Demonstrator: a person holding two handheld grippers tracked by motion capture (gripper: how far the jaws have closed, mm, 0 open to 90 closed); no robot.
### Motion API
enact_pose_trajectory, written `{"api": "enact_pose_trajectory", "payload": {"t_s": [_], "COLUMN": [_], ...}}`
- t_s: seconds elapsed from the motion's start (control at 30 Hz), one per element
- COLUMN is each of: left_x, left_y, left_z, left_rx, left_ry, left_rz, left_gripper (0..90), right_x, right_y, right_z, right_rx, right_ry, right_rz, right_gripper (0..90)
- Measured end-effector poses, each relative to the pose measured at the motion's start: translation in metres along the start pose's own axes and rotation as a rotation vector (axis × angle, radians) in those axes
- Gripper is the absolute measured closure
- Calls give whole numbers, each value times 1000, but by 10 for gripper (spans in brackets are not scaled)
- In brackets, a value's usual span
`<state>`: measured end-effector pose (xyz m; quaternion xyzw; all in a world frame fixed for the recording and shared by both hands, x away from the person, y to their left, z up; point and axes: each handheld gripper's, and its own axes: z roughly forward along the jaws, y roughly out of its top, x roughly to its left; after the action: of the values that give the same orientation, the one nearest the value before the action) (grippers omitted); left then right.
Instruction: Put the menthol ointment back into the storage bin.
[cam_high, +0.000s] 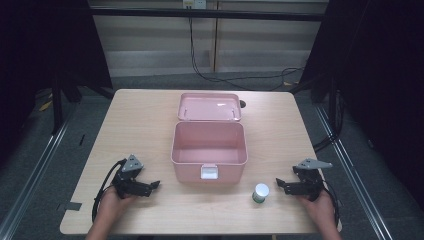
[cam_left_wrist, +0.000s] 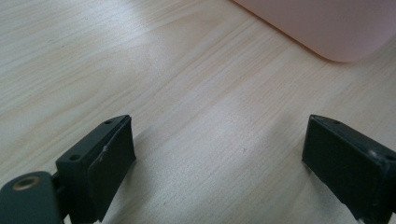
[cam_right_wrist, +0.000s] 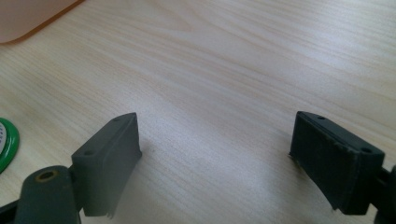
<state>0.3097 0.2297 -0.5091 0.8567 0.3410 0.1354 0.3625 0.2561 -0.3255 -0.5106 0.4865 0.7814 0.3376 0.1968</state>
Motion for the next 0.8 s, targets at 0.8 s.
{"api": "enact_pose_trajectory", "payload": {"t_s": [0.8], "left_x": [0], "left_y": [0], "left_z": [-1], "left_rx": [-1], "left_ry": [1], "left_rz": [-2], "left_gripper": [88], "right_x": [6], "right_y": [56], "right_z": [-32], "right_rx": [383], "right_ry": [48], "right_rz": [-70], "right_gripper": [209]}}
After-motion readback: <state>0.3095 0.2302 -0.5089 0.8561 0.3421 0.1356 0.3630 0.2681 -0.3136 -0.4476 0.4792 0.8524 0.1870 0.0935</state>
